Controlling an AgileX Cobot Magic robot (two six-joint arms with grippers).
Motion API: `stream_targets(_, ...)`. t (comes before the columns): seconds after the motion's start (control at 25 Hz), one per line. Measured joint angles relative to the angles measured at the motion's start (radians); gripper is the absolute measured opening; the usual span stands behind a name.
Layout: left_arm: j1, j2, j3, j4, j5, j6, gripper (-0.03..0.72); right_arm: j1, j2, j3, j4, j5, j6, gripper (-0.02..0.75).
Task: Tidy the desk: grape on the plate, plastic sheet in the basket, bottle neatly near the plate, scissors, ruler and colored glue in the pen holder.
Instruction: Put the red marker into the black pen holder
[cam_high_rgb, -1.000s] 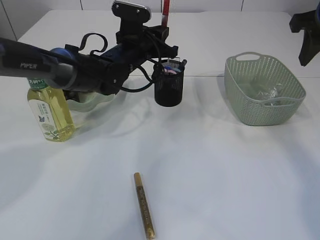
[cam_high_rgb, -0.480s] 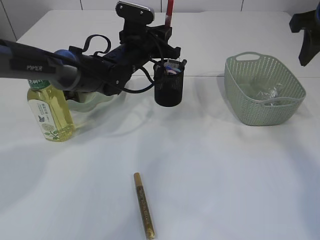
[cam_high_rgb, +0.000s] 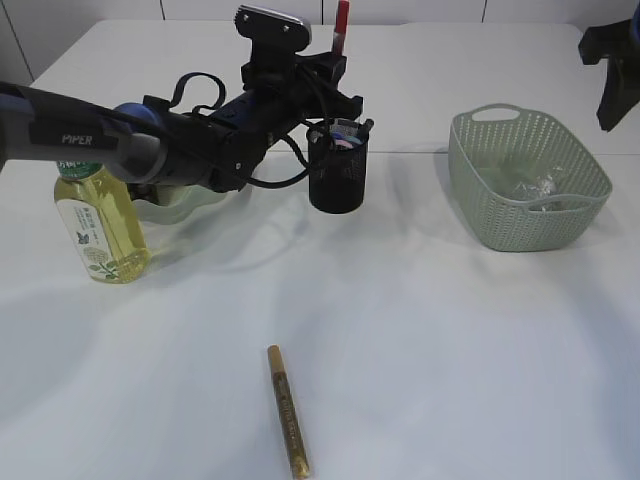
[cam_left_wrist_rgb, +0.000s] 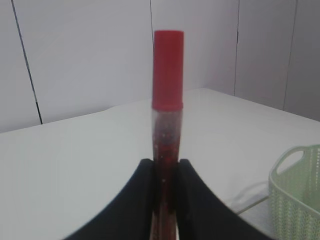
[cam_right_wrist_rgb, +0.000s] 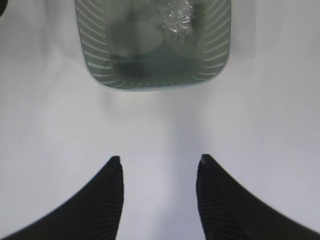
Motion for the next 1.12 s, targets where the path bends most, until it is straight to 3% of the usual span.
stream_targets(0.28,0.000,0.000,0.000,0.000,0.000,0.000,0.125,0.000,0.000,0.000,0.000,-0.008,0.000,0.384)
stream_targets(0.6,0.000,0.000,-0.011,-0.036,-0.002,-0.051,0.330,0.000,0.000,0.000,0.000,-0.012,0.000,0.384)
stream_targets(0.88,0.000,0.000,-0.011,-0.036,0.005,-0.053,0.345,0.000,0.000,0.000,0.000,-0.016,0.000,0.384)
stream_targets(1.12,0.000,-0.052,-0.011,-0.036,0.223,-0.053,0.345,0.000,0.000,0.000,0.000,-0.020,0.000,0.384)
